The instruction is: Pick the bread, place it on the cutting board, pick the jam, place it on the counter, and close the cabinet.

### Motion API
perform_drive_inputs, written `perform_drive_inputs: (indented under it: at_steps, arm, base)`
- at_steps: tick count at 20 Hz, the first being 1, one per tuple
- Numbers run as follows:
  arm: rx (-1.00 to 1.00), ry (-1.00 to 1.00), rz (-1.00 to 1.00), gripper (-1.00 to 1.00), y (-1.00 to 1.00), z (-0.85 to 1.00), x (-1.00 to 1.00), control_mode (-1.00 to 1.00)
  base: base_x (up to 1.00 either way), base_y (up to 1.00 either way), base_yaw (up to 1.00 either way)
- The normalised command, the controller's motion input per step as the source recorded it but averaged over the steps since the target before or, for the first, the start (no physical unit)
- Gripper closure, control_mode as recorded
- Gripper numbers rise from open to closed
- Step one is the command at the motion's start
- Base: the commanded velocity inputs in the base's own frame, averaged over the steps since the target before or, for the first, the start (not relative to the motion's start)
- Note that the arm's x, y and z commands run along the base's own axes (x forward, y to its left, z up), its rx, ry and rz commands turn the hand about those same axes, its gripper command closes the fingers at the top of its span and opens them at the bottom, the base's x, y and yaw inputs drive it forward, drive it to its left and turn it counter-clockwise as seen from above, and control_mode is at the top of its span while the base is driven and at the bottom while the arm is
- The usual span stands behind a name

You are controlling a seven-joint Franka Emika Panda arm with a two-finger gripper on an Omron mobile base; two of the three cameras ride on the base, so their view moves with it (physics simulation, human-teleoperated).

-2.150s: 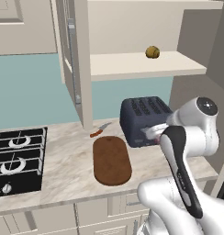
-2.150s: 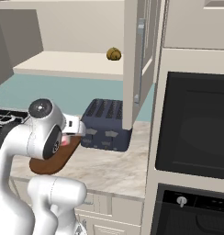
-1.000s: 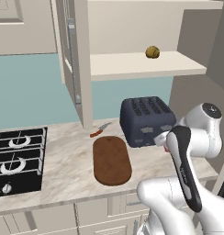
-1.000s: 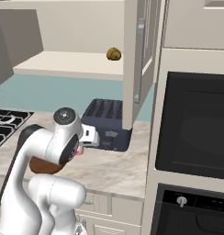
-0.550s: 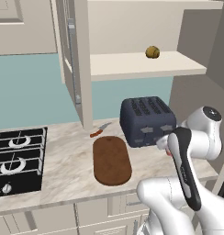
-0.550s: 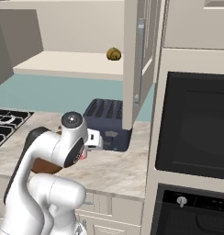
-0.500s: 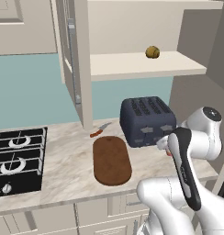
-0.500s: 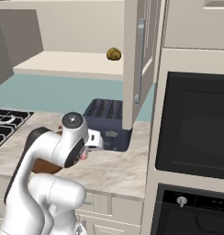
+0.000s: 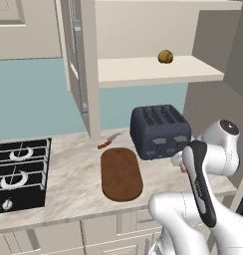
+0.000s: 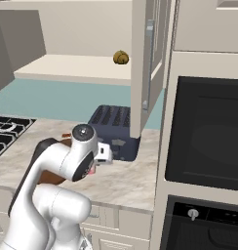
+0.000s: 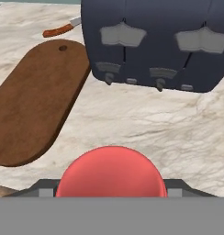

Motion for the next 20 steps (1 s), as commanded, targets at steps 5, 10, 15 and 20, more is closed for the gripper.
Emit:
perform_drive_inputs:
  at_steps: [5,10,15,20]
  arm:
    - [0.00,-0.02,0.00,1.00,0.00,-0.26,0.00,-1.00]
    - [0.00,-0.02,0.00,1.00,-0.01,-0.27,0.00,-1.00]
    - [0.00,-0.03,0.00,1.00,0.00,-0.27,0.01,-1.00]
    - [0.00,-0.05,0.00,1.00,0.00,-0.26,0.03,-1.00]
  base:
    - [0.00,0.00,0.00]
    - [0.00,0.00,0.00]
    - [0.00,0.00,0.00]
    - [0.00,0.00,0.00]
